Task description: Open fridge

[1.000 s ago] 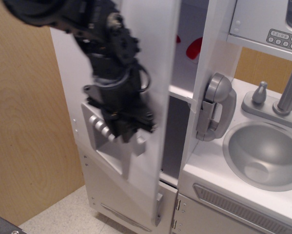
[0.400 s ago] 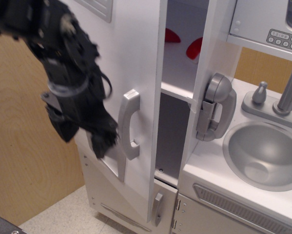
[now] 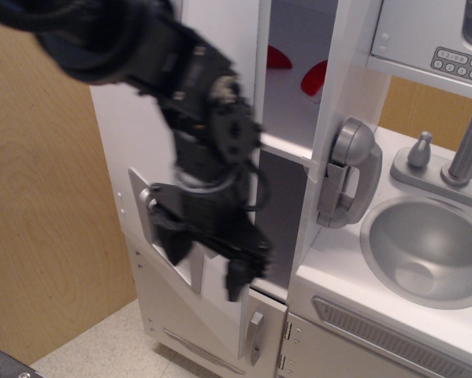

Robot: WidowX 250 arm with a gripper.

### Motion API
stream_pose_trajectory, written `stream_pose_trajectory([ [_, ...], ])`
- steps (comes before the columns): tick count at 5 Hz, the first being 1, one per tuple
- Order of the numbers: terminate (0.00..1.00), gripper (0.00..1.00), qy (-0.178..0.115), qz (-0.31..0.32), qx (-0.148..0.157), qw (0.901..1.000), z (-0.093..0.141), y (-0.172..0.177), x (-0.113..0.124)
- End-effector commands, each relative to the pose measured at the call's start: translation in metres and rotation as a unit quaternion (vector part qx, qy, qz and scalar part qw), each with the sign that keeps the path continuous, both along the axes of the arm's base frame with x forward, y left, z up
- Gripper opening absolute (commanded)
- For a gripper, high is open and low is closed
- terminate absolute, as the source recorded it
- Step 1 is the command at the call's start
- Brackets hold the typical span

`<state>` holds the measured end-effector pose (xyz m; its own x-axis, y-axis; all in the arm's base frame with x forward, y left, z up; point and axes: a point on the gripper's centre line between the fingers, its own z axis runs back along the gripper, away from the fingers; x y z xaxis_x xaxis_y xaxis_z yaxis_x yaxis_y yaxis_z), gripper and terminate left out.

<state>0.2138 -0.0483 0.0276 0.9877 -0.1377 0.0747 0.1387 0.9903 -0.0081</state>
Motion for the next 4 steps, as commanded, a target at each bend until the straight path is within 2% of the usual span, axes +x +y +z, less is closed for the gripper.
stream_pose_trajectory([
  [1, 0.0, 1.0, -0.039, -0.038, -0.05, 0.9973, 0.022, -0.046, 0.021],
  [2, 0.0, 1.0, -0.036, -0.046, -0.065, 0.9962, 0.028, -0.061, 0.031],
  [4, 0.0, 1.0, -0.057, -0.02, -0.061, 0.9963, 0.034, -0.064, 0.058],
])
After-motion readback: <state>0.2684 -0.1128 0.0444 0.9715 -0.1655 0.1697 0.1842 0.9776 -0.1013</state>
